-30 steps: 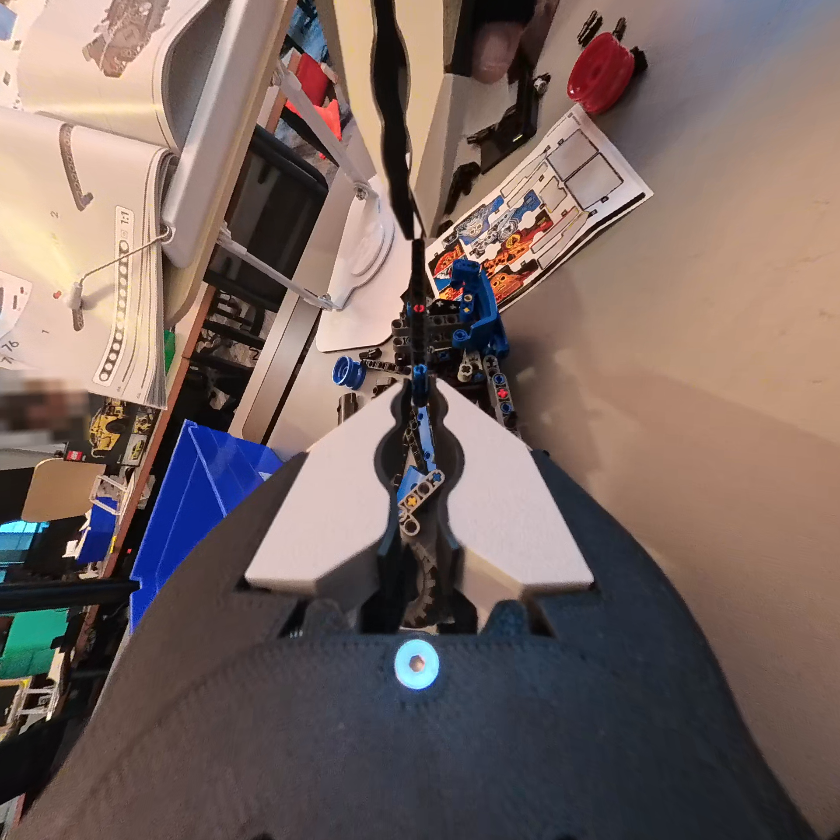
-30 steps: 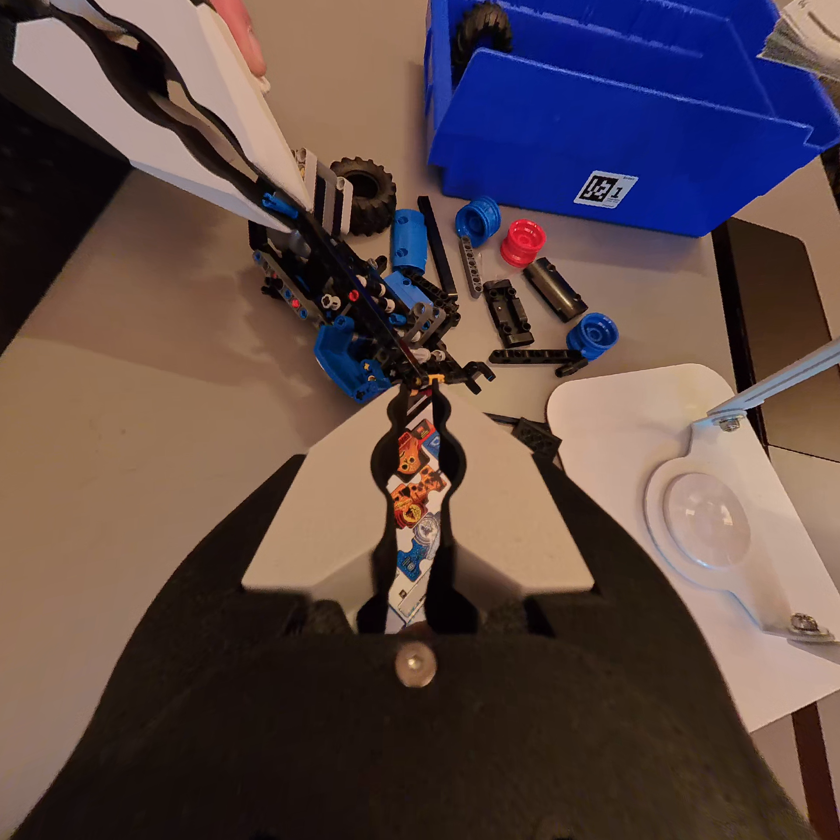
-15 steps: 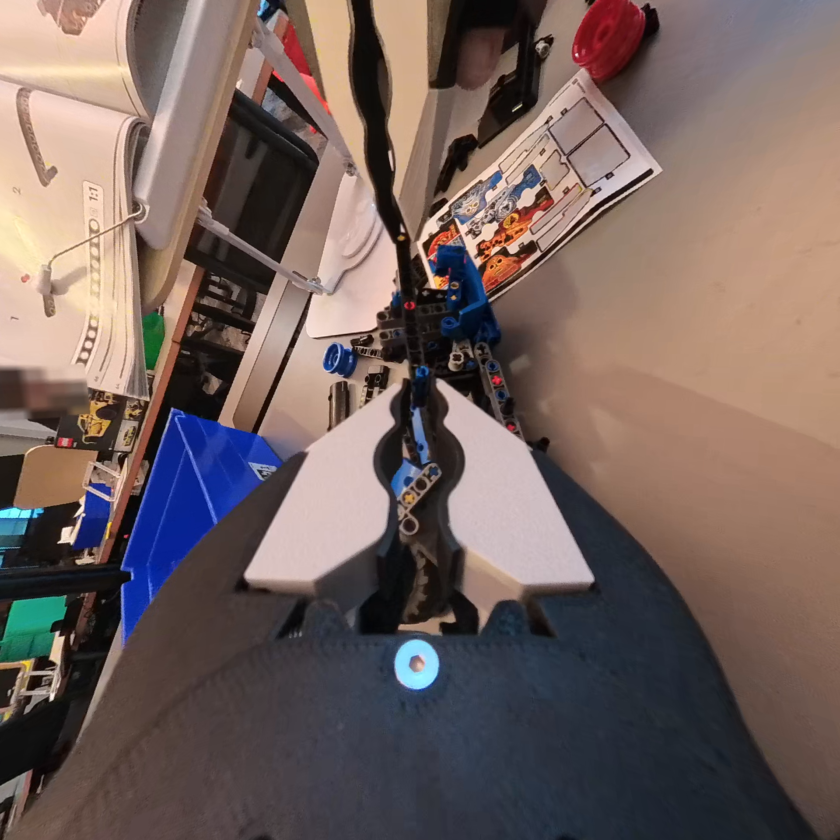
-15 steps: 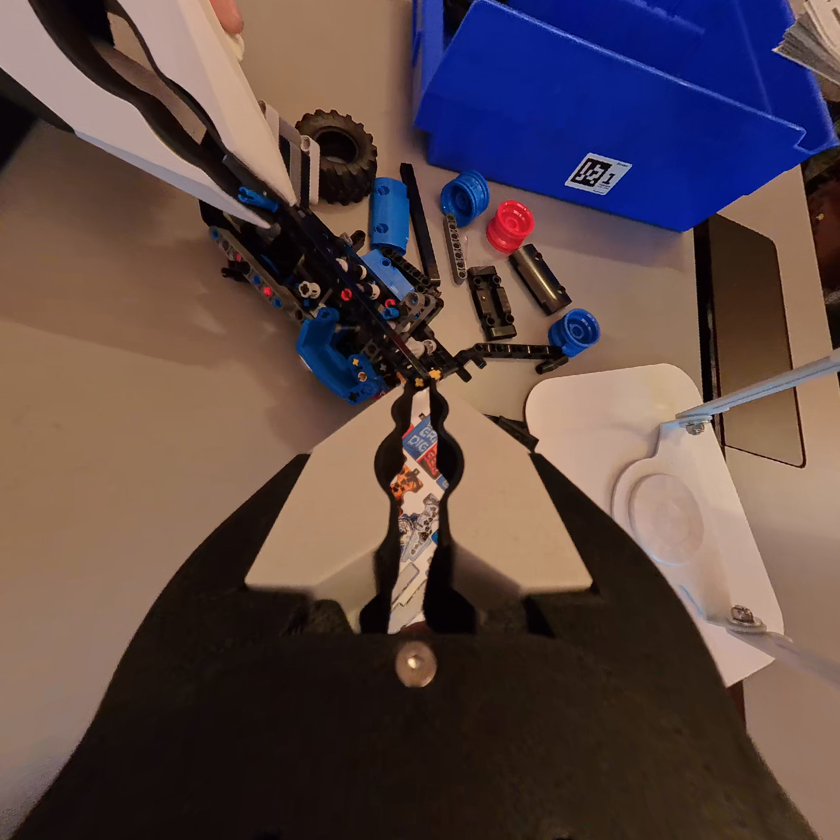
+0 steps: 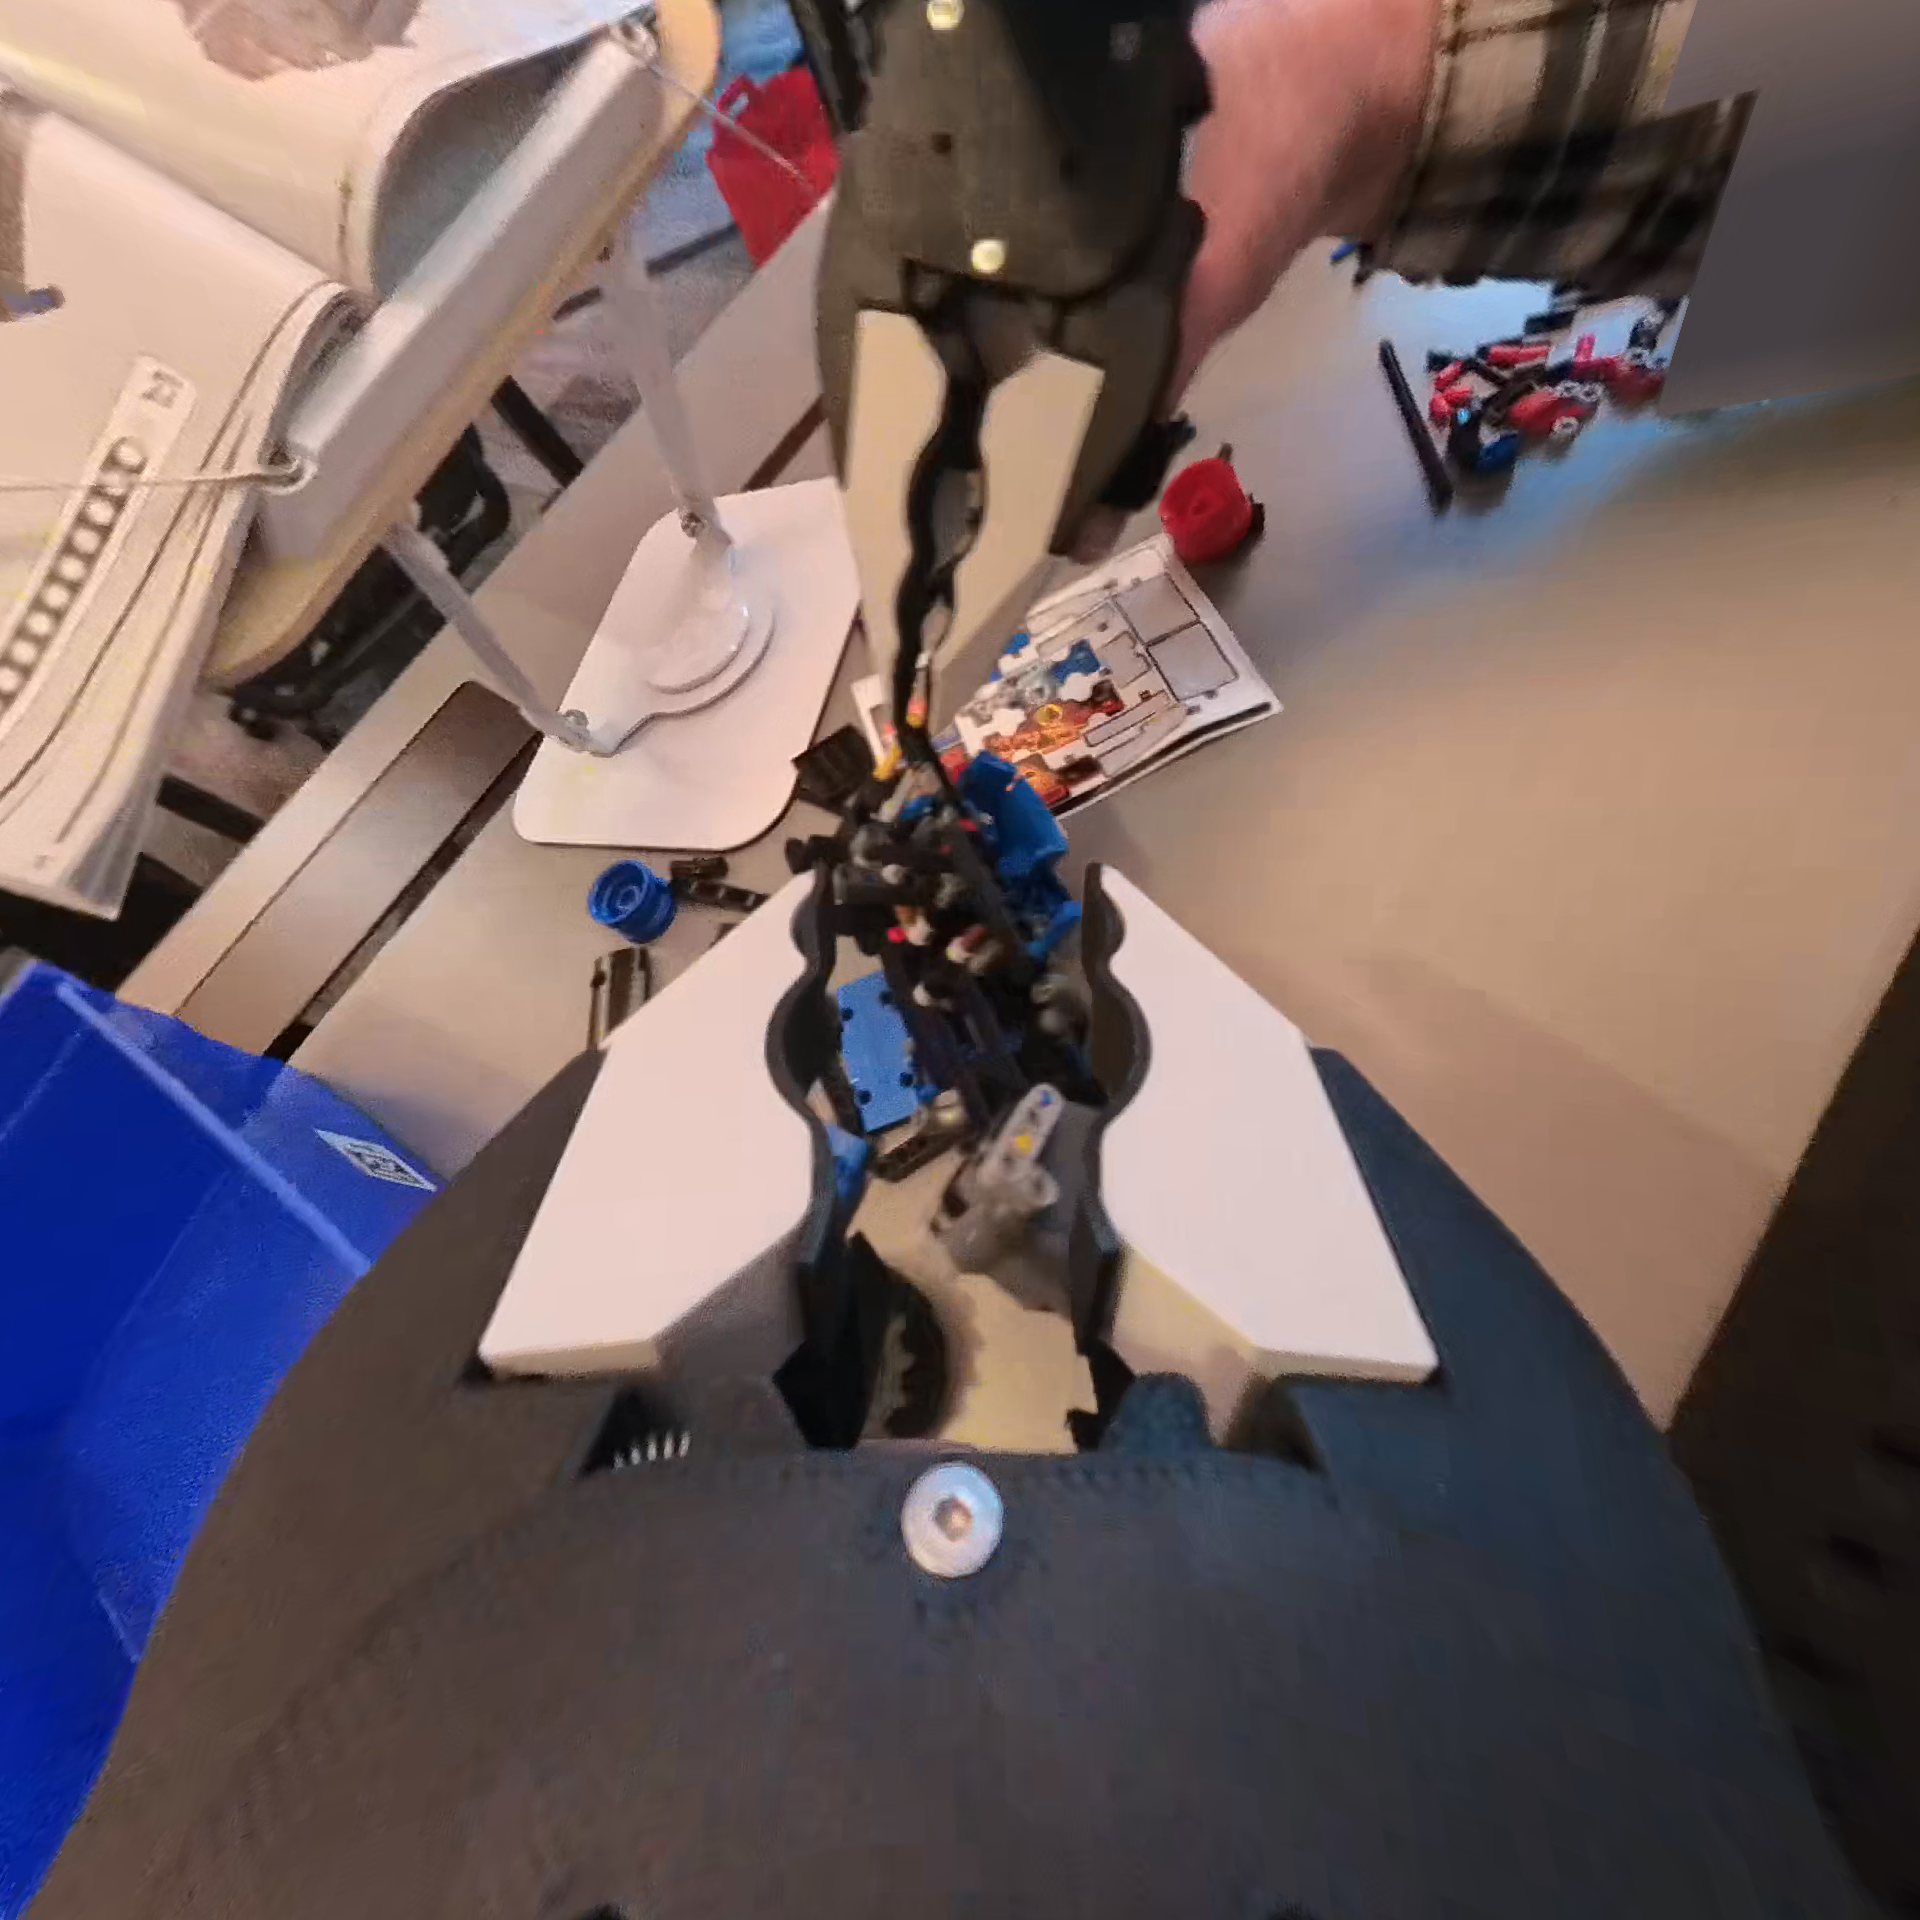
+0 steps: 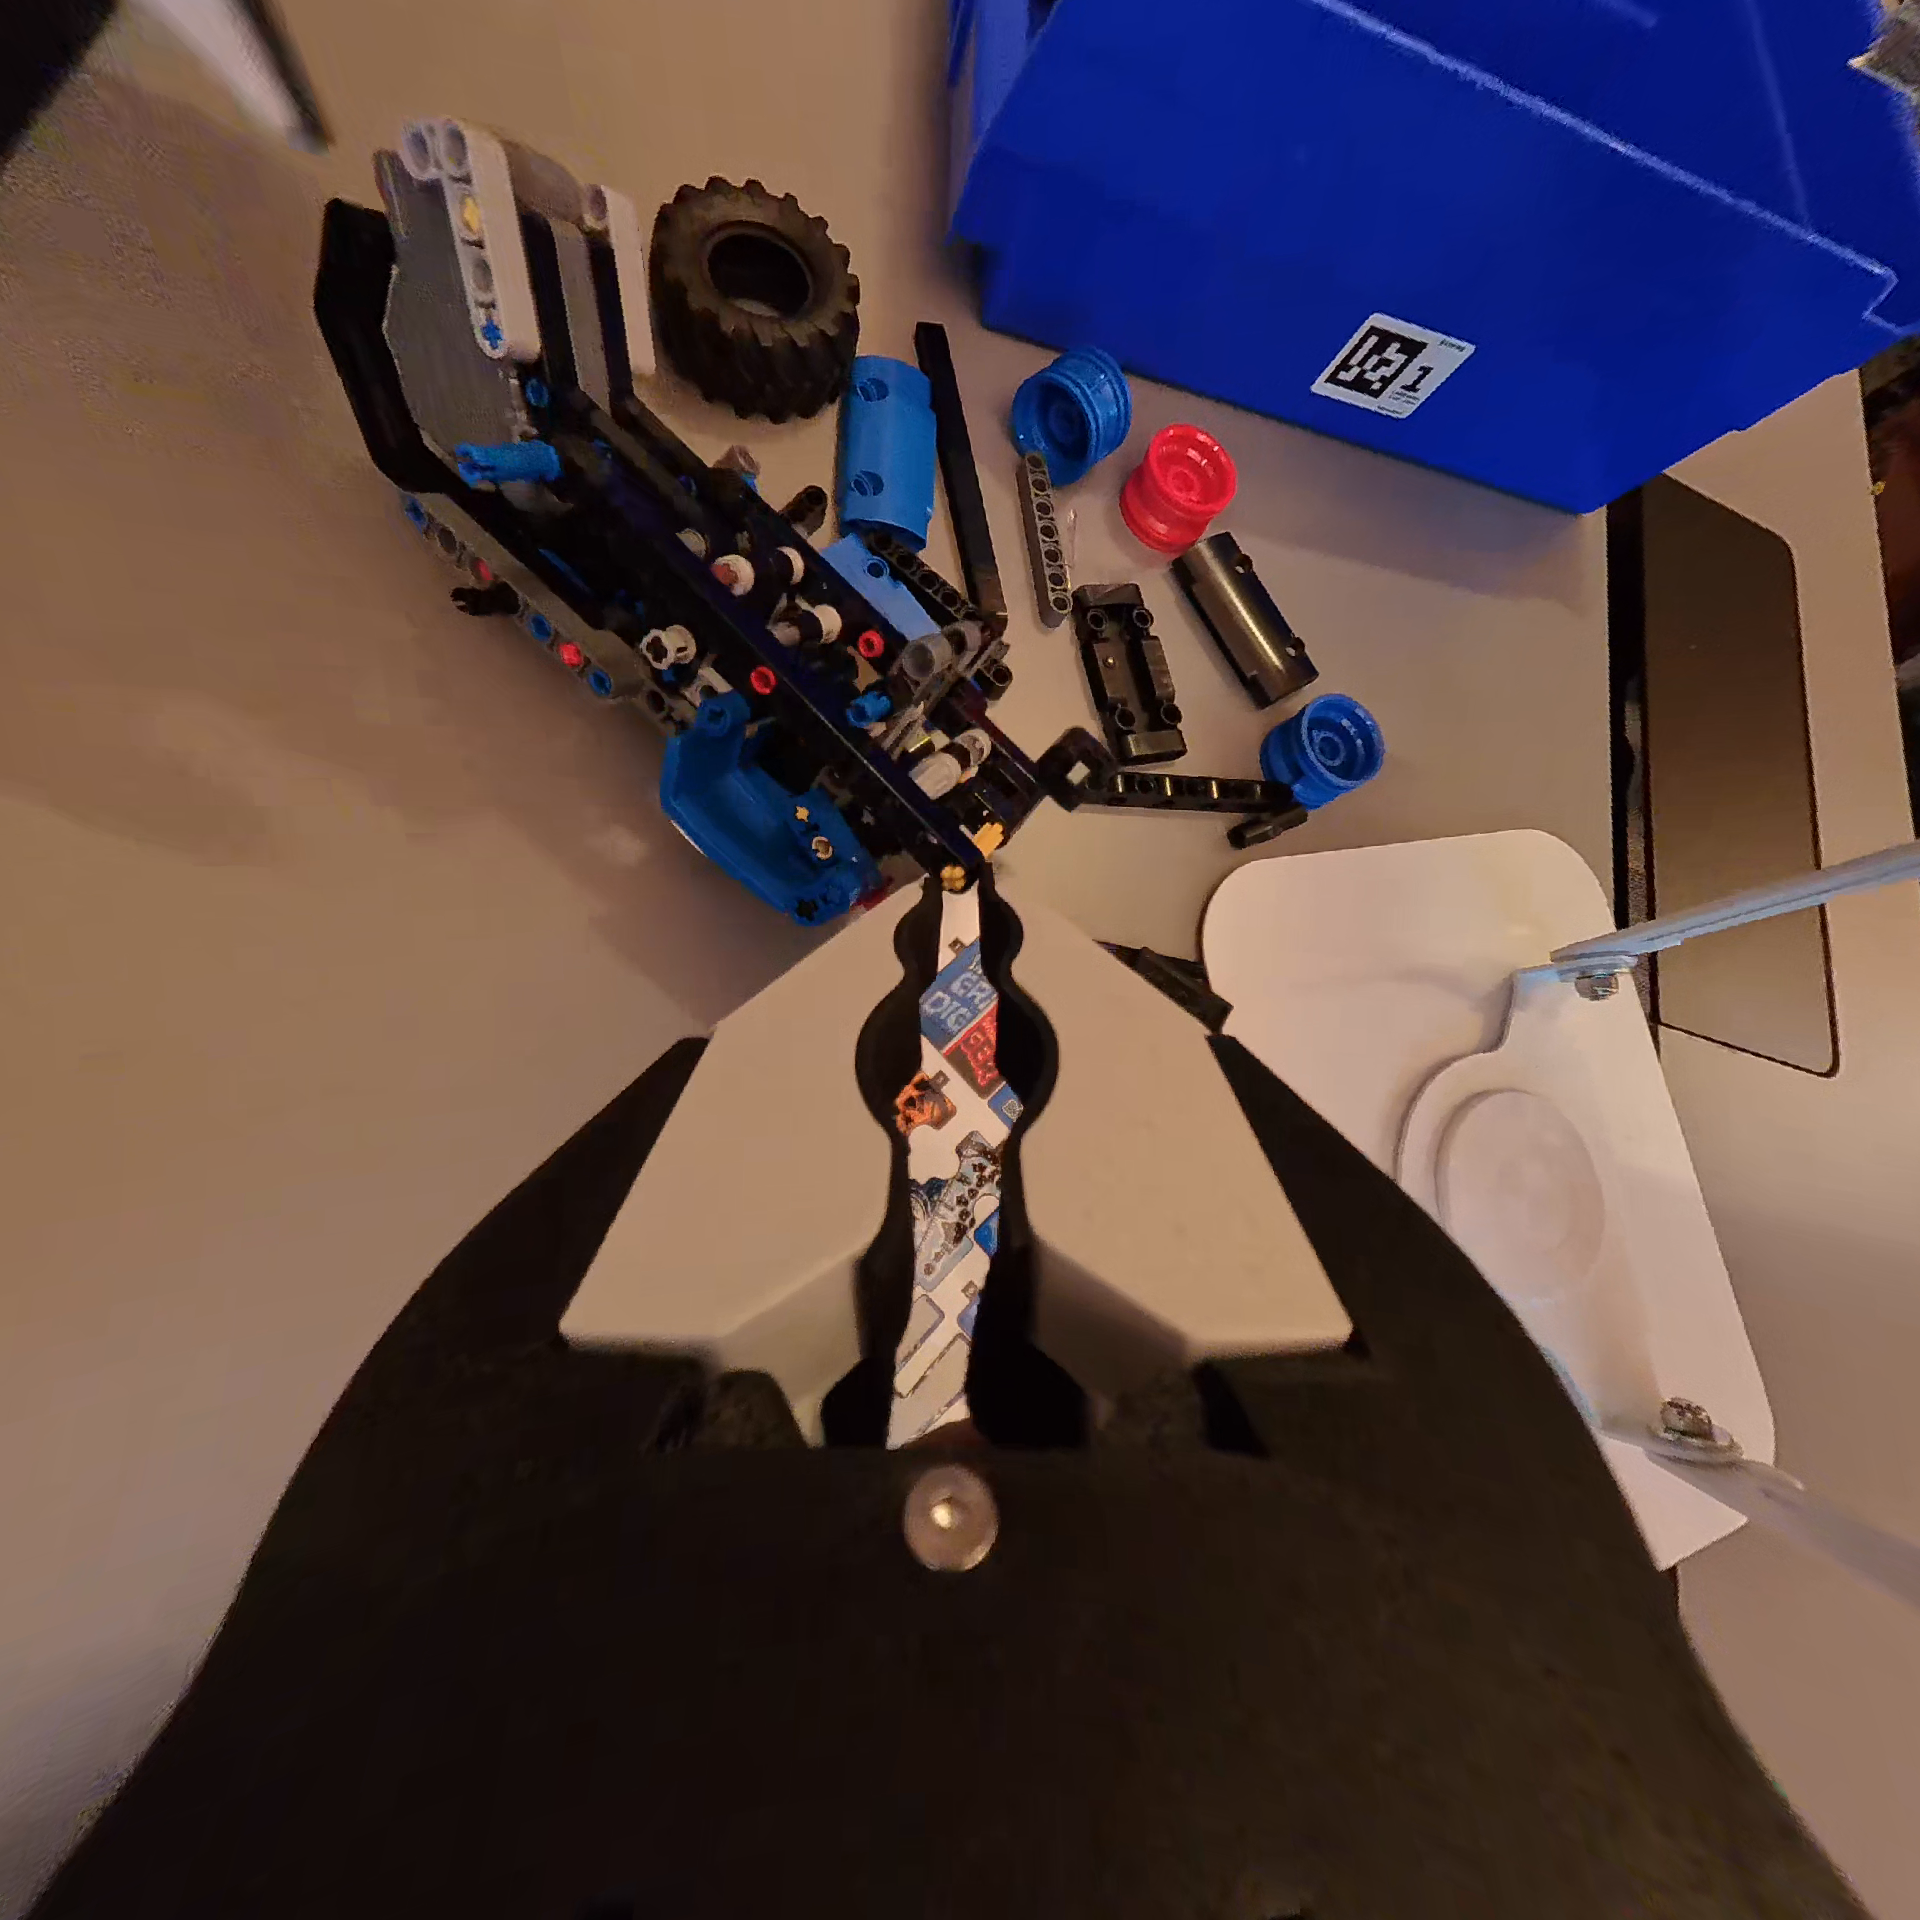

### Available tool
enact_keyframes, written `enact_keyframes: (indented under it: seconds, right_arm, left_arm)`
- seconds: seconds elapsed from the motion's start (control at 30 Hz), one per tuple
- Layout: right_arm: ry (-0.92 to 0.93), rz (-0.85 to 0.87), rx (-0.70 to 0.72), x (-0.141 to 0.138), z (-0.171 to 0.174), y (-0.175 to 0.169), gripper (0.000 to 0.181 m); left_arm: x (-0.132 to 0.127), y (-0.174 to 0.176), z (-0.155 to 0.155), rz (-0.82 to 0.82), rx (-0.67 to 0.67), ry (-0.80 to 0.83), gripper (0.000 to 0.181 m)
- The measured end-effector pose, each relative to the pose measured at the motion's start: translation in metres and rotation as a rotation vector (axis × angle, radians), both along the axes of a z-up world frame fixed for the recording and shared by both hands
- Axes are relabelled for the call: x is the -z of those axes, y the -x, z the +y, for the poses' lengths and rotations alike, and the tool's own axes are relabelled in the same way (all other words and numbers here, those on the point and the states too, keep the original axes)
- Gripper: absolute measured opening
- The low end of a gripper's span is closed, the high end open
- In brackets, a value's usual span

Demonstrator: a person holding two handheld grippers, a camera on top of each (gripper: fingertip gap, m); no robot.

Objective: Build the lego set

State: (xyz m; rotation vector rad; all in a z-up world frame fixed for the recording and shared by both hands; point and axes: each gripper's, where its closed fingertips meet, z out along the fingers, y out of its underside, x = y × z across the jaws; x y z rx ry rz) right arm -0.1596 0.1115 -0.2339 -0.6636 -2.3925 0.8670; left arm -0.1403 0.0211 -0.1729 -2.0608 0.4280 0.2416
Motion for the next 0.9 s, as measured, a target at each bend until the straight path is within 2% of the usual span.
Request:
enact_keyframes:
  seconds: [0.13, 0.37, 0.47, 0.63, 0.73, 0.9]
  right_arm:
    - [-0.016, -0.011, -0.004, 0.008, 0.000, -0.001, 0.004]
    - [0.031, -0.007, -0.012, 0.012, -0.001, -0.001, 0.004]
    - [0.054, -0.001, -0.011, 0.013, -0.002, -0.002, 0.004]
    - [0.050, -0.007, -0.010, 0.022, -0.002, -0.002, 0.005]
    - [0.054, -0.001, -0.010, 0.023, -0.003, -0.002, 0.005]
    - [0.059, 0.002, -0.004, 0.026, -0.003, -0.002, 0.005]
  left_arm:
    - [0.014, 0.035, 0.002, -0.078, -0.037, 0.098, 0.044]
    - [0.057, 0.056, 0.032, -0.297, -0.049, 0.208, 0.047]
    - [0.074, 0.055, 0.042, -0.406, -0.045, 0.269, 0.051]
    - [0.086, 0.041, 0.052, -0.521, 0.019, 0.321, 0.053]
    - [0.083, 0.030, 0.055, -0.583, 0.059, 0.306, 0.048]
    - [0.080, 0.027, 0.057, -0.596, 0.060, 0.279, 0.051]
